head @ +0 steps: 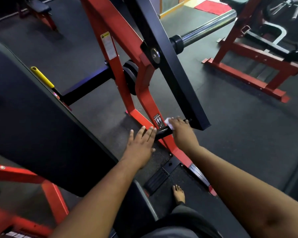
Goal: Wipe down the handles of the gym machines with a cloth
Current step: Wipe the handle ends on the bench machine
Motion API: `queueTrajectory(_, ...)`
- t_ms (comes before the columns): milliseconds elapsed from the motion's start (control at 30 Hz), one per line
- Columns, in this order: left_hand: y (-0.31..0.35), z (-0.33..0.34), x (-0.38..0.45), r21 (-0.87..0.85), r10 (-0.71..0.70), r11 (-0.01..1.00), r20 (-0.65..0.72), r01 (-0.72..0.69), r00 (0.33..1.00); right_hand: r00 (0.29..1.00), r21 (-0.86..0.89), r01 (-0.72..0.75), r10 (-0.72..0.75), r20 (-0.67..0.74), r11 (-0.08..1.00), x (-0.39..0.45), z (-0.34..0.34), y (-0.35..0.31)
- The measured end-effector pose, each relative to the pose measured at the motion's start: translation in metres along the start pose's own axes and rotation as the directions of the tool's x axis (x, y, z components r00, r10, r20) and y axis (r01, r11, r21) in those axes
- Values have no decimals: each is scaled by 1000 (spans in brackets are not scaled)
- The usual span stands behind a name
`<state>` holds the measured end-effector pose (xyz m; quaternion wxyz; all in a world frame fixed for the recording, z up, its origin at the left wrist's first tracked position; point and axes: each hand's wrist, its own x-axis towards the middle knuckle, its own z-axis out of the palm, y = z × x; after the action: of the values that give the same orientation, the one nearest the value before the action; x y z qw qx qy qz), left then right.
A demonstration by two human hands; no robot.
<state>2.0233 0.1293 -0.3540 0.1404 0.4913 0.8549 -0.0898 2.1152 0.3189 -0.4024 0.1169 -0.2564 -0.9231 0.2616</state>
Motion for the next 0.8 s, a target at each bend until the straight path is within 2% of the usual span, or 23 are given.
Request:
queueTrajectory(100, 0, 2, -1, -11, -11, 1000, -52, 11, 999, 1000, 35, 6, -6, 16, 999, -7, 15, -17)
queueTrajectory(200, -4, 4, -5, -18, -51, 999, -115, 49, 992, 987, 183, 155, -161, 17, 971, -30, 18, -34)
queueTrajectory(267, -14, 2, -9, -72, -131, 990, -126, 123, 983, 971, 287, 216, -236, 38, 933, -39, 5, -40)
queueTrajectory(333, -24, -1, -11, -94, -188, 979, -99, 178, 977, 983, 375, 158, -180, 23, 913, -36, -13, -37)
queueTrajectory(367, -27, -2, -10, -84, -190, 979, -76, 184, 979, 992, 404, 128, -119, -48, 906, -29, -19, -33)
queueTrajectory(433, -26, -3, -9, -57, -184, 982, -49, 181, 982, 990, 328, 77, -32, -139, 942, -7, -22, -25)
queueTrajectory(500, -22, -4, -10, -61, -198, 979, -47, 195, 979, 1000, 146, 23, -22, -11, 989, 6, -12, -27)
queueTrajectory(567, -21, -2, -13, -75, -220, 974, -49, 216, 974, 997, 55, 52, -55, 57, 997, 5, 5, -37)
queueTrajectory(700, -22, 3, -18, -99, -234, 969, -62, 228, 970, 976, 215, 202, -214, 32, 956, -25, 17, -55)
queueTrajectory(800, -22, 3, -19, -82, -228, 972, -85, 222, 970, 938, 333, 282, -332, 104, 900, -41, -7, -55)
